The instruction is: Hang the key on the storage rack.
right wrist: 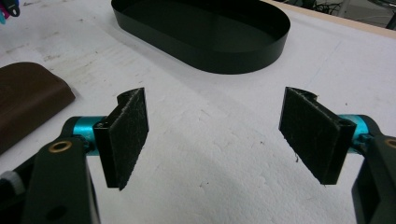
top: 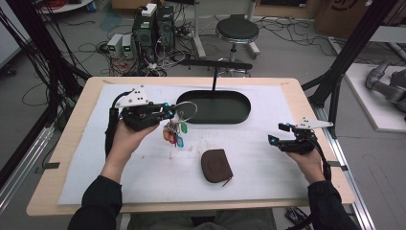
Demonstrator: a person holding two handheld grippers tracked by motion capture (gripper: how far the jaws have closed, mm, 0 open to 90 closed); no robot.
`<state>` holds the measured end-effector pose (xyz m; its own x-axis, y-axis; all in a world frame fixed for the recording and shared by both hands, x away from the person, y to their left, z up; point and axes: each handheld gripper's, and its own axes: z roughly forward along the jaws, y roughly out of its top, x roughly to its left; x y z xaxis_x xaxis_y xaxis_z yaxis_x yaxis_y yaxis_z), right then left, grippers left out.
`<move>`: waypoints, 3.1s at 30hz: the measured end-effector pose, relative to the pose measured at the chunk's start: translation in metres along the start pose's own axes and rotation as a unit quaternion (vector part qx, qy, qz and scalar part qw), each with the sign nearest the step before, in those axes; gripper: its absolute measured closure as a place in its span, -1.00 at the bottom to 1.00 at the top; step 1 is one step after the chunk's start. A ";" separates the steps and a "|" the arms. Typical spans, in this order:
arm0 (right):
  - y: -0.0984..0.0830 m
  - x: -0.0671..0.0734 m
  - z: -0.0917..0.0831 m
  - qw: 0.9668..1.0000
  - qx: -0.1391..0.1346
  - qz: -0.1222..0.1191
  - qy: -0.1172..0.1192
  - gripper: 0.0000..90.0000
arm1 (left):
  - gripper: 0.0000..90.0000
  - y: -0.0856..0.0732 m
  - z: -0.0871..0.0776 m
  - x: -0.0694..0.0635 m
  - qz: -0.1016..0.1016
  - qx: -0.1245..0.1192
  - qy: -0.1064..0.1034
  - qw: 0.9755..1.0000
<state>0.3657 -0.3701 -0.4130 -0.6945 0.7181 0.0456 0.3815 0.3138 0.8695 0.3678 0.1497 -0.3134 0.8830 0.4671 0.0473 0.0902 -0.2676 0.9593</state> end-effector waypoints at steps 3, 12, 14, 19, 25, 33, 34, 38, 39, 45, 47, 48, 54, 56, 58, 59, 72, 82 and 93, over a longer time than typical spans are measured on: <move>0.000 0.000 0.000 1.000 0.001 0.002 0.001 -0.46 | 0.92 0.004 0.003 0.002 0.001 0.001 0.002 1.000; 0.000 0.000 0.001 1.000 0.002 0.002 0.000 -0.46 | 0.92 0.014 0.010 0.012 -0.005 -0.004 0.011 1.000; 0.000 0.000 0.001 1.000 0.002 0.001 0.000 -0.46 | 0.92 0.016 0.012 0.015 -0.003 -0.002 0.015 1.000; 0.000 -0.001 0.001 1.000 0.001 0.002 -0.001 -0.46 | 0.92 0.021 0.020 0.023 -0.003 -0.003 0.023 1.000; 0.000 -0.001 0.001 1.000 0.000 0.001 -0.001 -0.46 | 0.92 0.030 0.033 0.034 -0.001 0.005 0.028 1.000; -0.001 -0.002 0.001 1.000 -0.001 0.004 0.001 -0.46 | 0.92 0.038 0.045 0.047 -0.003 0.007 0.037 0.999; -0.001 -0.002 0.001 1.000 -0.001 0.005 0.002 -0.46 | 0.92 0.038 0.046 0.049 -0.004 0.009 0.038 0.999; -0.001 -0.002 0.001 1.000 -0.001 0.005 0.001 -0.46 | 0.92 0.039 0.050 0.057 -0.008 0.011 0.046 0.999; -0.001 -0.002 0.001 1.000 -0.001 0.004 0.002 -0.46 | 0.92 0.039 0.051 0.058 -0.011 0.010 0.047 0.999; -0.001 -0.002 0.001 1.000 -0.002 0.006 0.002 -0.46 | 0.92 0.038 0.054 0.070 -0.018 0.006 0.059 0.998; -0.001 -0.002 0.000 1.000 -0.002 0.005 0.002 -0.46 | 0.92 0.036 0.056 0.074 -0.021 0.006 0.063 0.998; -0.001 -0.002 0.000 1.000 -0.002 0.006 0.002 -0.46 | 0.92 0.036 0.056 0.075 -0.024 0.007 0.064 0.998; -0.001 -0.002 0.001 1.000 -0.001 0.008 0.001 -0.46 | 0.92 0.041 0.061 0.083 -0.028 0.022 0.070 0.997; -0.001 -0.002 0.001 1.000 -0.002 0.006 0.001 -0.46 | 0.92 0.043 0.064 0.085 -0.026 0.025 0.074 0.997; -0.001 -0.002 0.001 1.000 -0.002 0.005 0.001 -0.46 | 0.92 0.044 0.067 0.088 -0.029 0.024 0.077 0.996; 0.000 -0.002 0.001 1.000 -0.002 0.005 0.001 -0.46 | 0.92 0.045 0.068 0.089 -0.031 0.025 0.079 0.996; -0.001 -0.003 0.000 1.000 -0.004 0.007 0.001 -0.46 | 0.92 0.042 0.083 0.107 -0.048 0.044 0.099 0.993; -0.001 -0.003 0.001 1.000 -0.004 0.005 0.000 -0.46 | 0.92 0.032 0.084 0.120 -0.070 0.051 0.114 0.990; -0.001 -0.003 0.000 1.000 -0.004 0.007 0.003 -0.46 | 0.92 0.026 0.089 0.122 -0.075 0.057 0.115 0.989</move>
<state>0.3673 -0.3726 -0.4136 -0.6925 0.7189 0.0606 0.3866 0.2988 0.8725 0.5187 0.1249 -0.3078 0.7291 0.6842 -0.0180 0.2751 -0.2689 0.9230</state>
